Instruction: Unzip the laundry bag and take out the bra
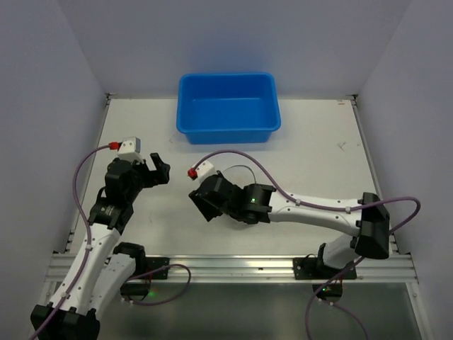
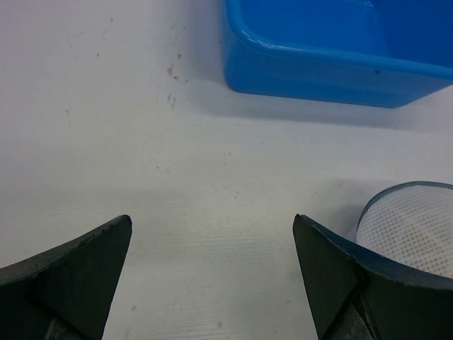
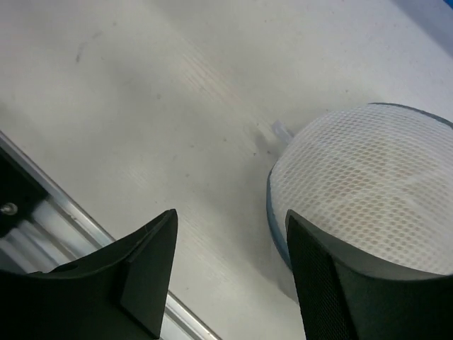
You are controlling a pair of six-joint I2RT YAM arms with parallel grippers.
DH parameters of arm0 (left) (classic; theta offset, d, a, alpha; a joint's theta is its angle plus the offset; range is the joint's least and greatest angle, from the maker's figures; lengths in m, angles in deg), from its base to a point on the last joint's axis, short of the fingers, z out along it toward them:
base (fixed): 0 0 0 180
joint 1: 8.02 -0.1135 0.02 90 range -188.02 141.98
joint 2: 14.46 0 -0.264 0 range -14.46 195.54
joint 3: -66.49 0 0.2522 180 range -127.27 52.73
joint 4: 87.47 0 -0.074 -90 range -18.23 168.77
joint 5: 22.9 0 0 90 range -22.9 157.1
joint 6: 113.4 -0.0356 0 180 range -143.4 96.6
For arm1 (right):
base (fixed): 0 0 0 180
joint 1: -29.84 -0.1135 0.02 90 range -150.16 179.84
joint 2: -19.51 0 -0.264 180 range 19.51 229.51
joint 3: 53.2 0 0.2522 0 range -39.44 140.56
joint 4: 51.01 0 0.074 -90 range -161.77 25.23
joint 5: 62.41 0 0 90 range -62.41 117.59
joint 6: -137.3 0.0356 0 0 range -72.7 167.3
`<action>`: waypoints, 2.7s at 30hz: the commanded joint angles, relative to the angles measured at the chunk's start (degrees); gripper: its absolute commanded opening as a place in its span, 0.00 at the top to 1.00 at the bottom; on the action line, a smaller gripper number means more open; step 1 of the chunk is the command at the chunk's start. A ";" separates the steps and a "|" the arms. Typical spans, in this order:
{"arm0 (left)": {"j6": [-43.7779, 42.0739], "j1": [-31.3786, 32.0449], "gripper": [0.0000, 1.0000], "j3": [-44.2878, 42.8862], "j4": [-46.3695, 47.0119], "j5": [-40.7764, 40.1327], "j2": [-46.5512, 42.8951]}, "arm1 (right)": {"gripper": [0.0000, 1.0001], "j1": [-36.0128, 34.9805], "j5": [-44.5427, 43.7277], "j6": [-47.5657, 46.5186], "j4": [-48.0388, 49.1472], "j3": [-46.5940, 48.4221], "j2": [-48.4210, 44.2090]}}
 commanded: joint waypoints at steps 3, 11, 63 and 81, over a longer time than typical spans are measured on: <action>3.43 -0.31 0.00 -1.31 0.34 7.46 2.54 | 0.35 0.22 -0.74 7.61 -1.37 -3.17 -9.15; 8.62 1.36 0.00 0.18 5.07 21.08 9.04 | 0.39 11.45 -3.21 18.17 -0.59 -15.91 -17.59; 35.85 21.13 1.00 6.77 37.17 23.22 31.30 | 0.41 26.51 7.28 6.83 15.42 -28.94 -25.76; 54.76 28.87 1.00 11.52 30.92 -3.07 18.54 | 0.55 0.75 -4.00 21.42 20.85 -21.81 -14.61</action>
